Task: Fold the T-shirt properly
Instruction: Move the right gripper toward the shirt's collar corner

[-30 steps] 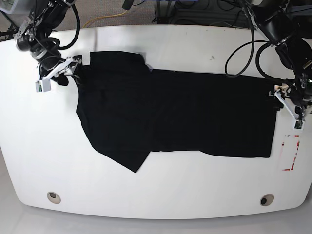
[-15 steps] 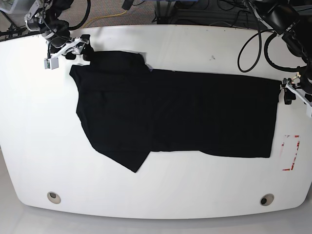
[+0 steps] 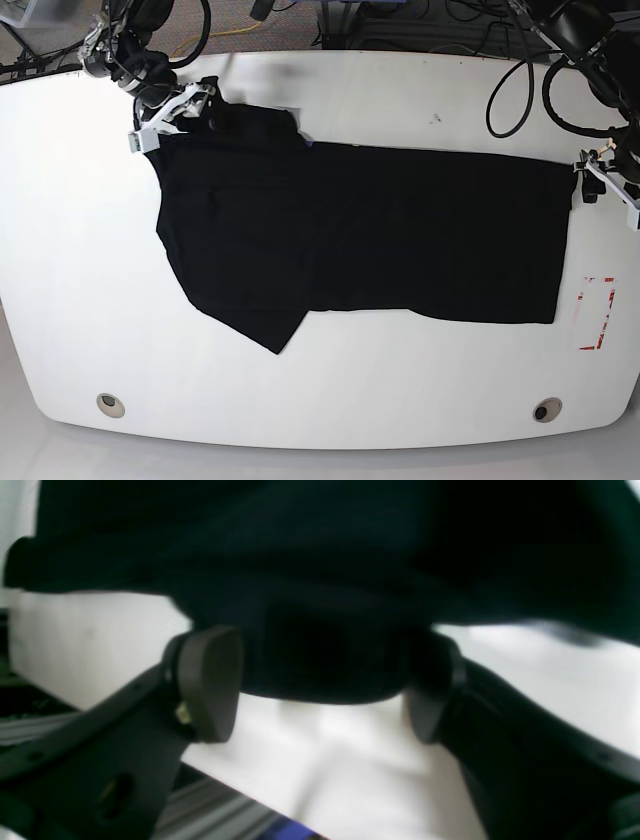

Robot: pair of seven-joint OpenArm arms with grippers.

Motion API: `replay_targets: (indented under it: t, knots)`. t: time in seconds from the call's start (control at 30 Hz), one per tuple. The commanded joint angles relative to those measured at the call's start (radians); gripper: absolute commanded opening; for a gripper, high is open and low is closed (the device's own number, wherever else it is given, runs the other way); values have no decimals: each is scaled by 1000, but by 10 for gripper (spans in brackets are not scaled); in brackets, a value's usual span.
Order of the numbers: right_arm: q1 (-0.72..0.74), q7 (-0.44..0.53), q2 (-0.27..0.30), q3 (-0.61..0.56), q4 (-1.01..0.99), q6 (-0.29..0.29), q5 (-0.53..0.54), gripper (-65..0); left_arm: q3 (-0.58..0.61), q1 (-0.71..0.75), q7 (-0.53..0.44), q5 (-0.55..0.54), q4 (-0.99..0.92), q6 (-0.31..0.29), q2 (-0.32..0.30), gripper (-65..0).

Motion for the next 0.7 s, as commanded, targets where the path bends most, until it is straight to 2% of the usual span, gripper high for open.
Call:
replay_targets:
  t: [0.0, 0.07, 0.3, 0.57, 0.67]
  knots:
    - [-7, -23, -24, 4, 1, -9, -19, -250, -2, -11, -19, -12, 20, 2, -21, -229]
    - [2, -23, -26, -2, 1, -9, -19, -365, -2, -11, -19, -10, 20, 2, -23, -229]
    - [20, -23, -24, -4, 20, -7, -14, -645, -2, -9, -19, -9, 19, 2, -23, -229]
    - [14, -30, -24, -5, 208, 2, -10, -650, 2, 5, -19, -9, 16, 2, -23, -229]
    - [52, -30, -18, -7, 233, 2, -10, -650, 2, 5, -19, -9, 13, 2, -23, -229]
